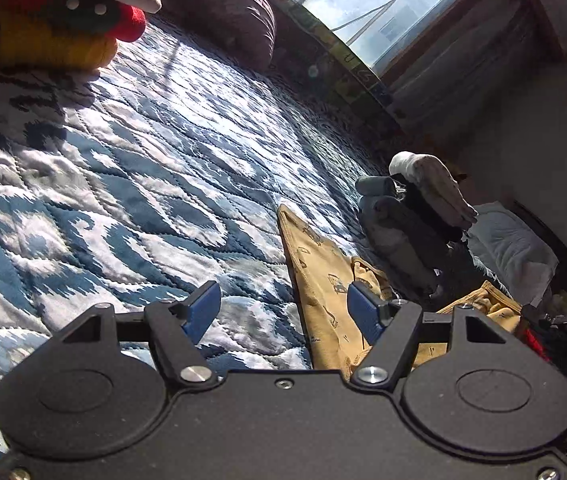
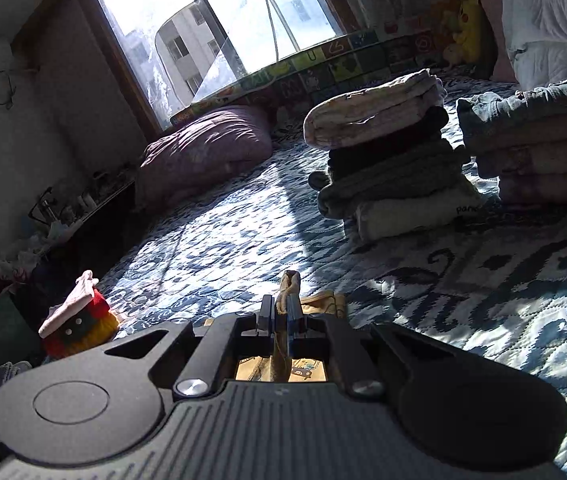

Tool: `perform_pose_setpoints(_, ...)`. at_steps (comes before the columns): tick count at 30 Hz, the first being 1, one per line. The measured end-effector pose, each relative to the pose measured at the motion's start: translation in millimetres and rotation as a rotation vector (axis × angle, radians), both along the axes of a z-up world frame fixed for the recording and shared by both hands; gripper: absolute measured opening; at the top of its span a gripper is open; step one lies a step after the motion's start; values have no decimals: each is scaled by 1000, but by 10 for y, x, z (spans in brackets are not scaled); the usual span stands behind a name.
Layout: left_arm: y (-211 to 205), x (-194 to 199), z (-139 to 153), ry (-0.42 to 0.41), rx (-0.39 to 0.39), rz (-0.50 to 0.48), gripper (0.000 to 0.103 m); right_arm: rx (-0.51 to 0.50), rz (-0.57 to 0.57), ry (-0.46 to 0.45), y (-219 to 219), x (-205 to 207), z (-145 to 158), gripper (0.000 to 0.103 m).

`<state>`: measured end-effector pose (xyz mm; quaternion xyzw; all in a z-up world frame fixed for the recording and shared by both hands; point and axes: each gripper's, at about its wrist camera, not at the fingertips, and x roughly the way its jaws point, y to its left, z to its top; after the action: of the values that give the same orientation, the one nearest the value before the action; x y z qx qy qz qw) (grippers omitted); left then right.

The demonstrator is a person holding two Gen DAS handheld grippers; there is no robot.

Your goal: Fold clothes

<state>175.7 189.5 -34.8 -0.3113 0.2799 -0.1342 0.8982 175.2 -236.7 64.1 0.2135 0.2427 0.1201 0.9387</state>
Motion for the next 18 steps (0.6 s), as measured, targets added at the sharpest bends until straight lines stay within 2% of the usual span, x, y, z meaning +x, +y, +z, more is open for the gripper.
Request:
perform_pose_setpoints(7,-204,2,-21,-3,71,-70,70,33,-20,-33,-189,-246,138,7)
perform_pose_setpoints(18,-269,33,-34,4,79,-93,70,156,-117,10,-746,-616,67,7)
